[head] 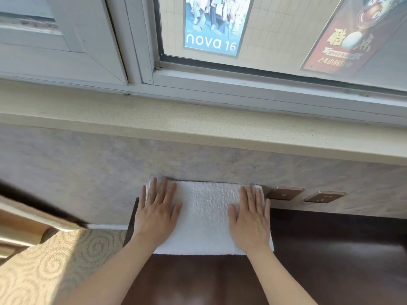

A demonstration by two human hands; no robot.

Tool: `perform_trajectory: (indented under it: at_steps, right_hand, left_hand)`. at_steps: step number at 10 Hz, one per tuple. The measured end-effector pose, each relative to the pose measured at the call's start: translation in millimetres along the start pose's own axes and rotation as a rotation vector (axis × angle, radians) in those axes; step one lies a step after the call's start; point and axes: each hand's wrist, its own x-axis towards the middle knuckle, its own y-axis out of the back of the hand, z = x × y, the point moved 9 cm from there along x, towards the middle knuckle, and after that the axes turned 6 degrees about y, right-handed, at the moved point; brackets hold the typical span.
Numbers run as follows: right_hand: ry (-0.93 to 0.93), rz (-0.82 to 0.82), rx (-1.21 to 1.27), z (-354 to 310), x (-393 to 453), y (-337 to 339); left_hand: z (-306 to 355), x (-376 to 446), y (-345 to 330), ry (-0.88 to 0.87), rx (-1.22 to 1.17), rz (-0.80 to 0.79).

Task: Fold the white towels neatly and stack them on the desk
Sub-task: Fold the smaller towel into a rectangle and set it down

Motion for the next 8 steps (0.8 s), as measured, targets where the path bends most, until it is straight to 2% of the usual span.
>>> perform_trajectory:
  at_steps: [1, 2, 3, 4, 5, 8]
  right_hand:
    - [0.190, -0.027, 0.044, -46, 0, -5]
    - [0.243, -0.068, 0.042, -51, -3, -16]
    - [0.130, -0.029, 0.015, -14, -5, -15]
    - [-0.009, -0.054, 0.091, 27, -9, -18]
    - [-0.062, -0.049, 0.158, 43, -11, -17]
    - [-0.052, -0.130, 0.064, 25, -26, 6]
  left_hand:
    - [47, -8, -3, -0.166, -0.039, 0.005]
    - [61, -14, -17, -0.222, -0.053, -0.056]
    - [42, -6, -17, -0.184, -0.022, -0.028]
    - [33, 1, -14, -0.160, -0.050, -0.016]
    - [34, 3, -15, -0.162, -0.034, -0.016]
    - [34, -10, -1, -0.139, -0.053, -0.077]
